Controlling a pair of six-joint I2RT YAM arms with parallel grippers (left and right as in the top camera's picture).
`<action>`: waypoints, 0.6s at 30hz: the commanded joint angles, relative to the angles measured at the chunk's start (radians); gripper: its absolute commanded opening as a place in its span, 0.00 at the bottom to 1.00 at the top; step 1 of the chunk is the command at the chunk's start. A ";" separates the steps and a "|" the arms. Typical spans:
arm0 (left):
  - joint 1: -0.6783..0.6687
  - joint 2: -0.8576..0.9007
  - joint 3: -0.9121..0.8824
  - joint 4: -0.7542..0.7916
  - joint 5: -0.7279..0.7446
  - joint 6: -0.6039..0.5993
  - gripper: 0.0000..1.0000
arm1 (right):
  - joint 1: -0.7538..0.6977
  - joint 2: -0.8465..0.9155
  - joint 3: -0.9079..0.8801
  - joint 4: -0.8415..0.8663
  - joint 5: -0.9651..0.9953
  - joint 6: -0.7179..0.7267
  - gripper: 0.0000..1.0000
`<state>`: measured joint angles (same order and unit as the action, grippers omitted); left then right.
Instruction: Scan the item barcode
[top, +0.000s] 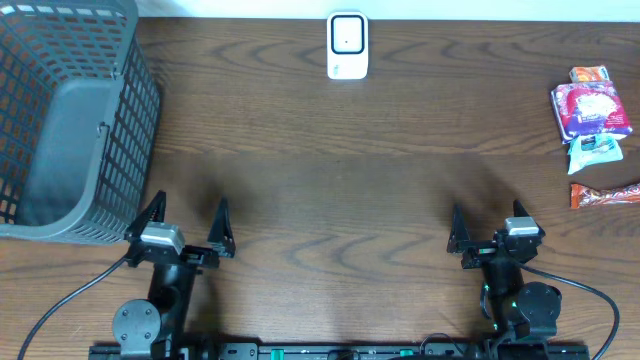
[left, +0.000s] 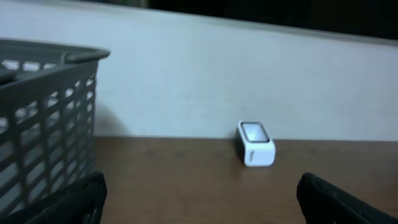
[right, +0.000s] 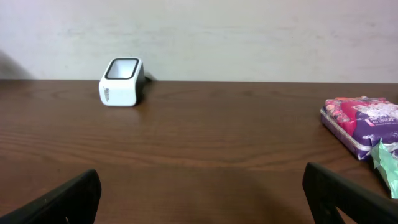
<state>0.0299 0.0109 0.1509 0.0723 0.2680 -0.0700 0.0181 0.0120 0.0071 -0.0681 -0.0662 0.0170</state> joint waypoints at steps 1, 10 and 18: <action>0.004 -0.009 -0.034 0.064 0.039 0.013 0.98 | 0.008 -0.007 -0.002 -0.004 0.008 -0.011 0.99; 0.004 -0.009 -0.090 0.124 0.037 0.013 0.98 | 0.008 -0.007 -0.002 -0.004 0.008 -0.011 0.99; 0.000 -0.009 -0.147 0.225 0.027 -0.017 0.98 | 0.008 -0.007 -0.002 -0.004 0.008 -0.011 0.99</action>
<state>0.0299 0.0101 0.0166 0.2893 0.2901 -0.0746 0.0181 0.0120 0.0071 -0.0681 -0.0662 0.0170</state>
